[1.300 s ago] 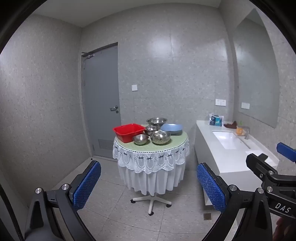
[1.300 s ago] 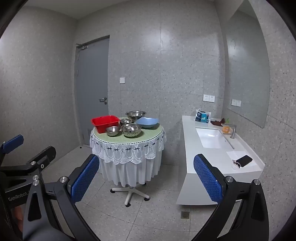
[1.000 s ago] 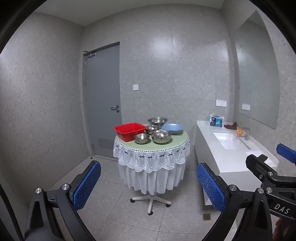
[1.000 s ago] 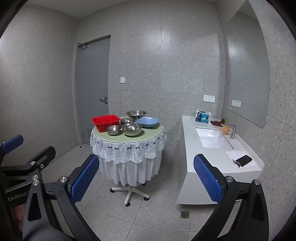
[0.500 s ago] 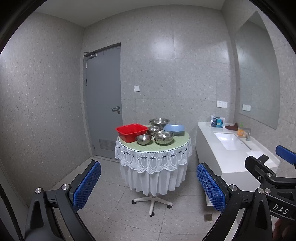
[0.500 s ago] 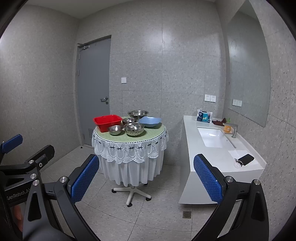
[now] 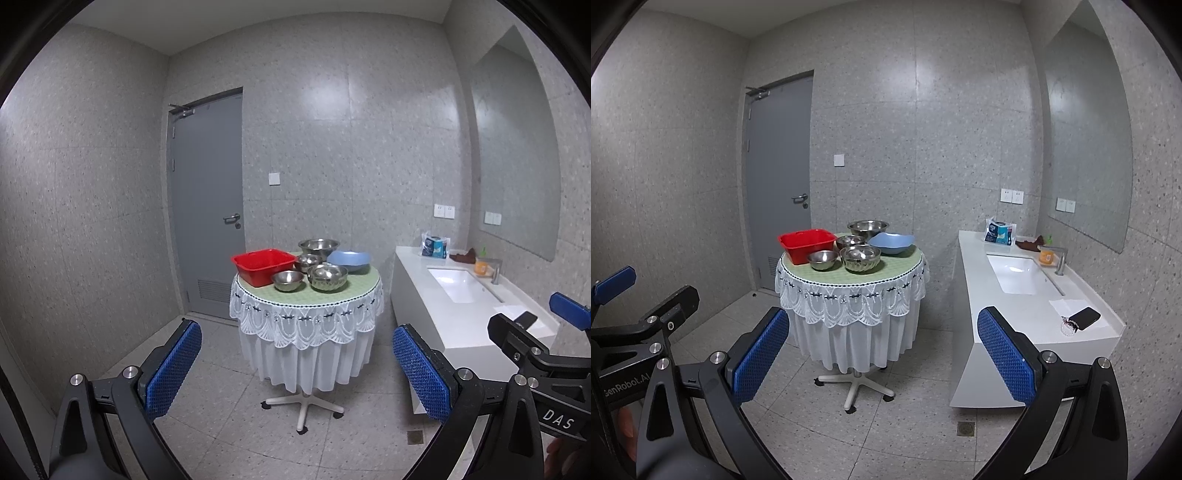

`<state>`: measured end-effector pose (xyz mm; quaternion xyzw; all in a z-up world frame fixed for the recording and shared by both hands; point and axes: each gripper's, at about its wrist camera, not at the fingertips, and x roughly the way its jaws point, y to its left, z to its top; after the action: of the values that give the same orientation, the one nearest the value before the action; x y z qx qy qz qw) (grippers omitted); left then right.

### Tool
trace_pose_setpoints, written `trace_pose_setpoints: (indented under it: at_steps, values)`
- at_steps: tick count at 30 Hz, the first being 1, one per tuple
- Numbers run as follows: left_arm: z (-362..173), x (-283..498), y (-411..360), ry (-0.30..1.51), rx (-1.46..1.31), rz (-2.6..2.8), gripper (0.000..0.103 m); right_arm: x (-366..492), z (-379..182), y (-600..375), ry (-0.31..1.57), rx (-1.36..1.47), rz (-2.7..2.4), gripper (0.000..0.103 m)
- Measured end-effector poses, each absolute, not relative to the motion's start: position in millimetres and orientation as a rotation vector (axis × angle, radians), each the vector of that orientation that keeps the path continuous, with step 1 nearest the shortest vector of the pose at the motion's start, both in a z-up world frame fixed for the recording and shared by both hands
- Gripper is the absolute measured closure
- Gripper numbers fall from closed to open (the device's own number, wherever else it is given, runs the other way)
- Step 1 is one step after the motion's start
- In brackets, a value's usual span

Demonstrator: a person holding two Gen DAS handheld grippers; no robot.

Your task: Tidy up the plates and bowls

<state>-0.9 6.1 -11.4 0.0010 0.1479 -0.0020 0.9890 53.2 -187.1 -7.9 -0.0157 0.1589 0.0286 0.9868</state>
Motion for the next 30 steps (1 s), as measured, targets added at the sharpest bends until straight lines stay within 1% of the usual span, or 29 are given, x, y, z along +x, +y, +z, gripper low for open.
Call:
trace_pose_setpoints:
  at_steps: [30]
  values:
    - [-10.9,-1.0,10.3,0.291,-0.008,-0.003,0.001,58.6,-10.1,-187.0,0.316,-0.033,0.060,0.000]
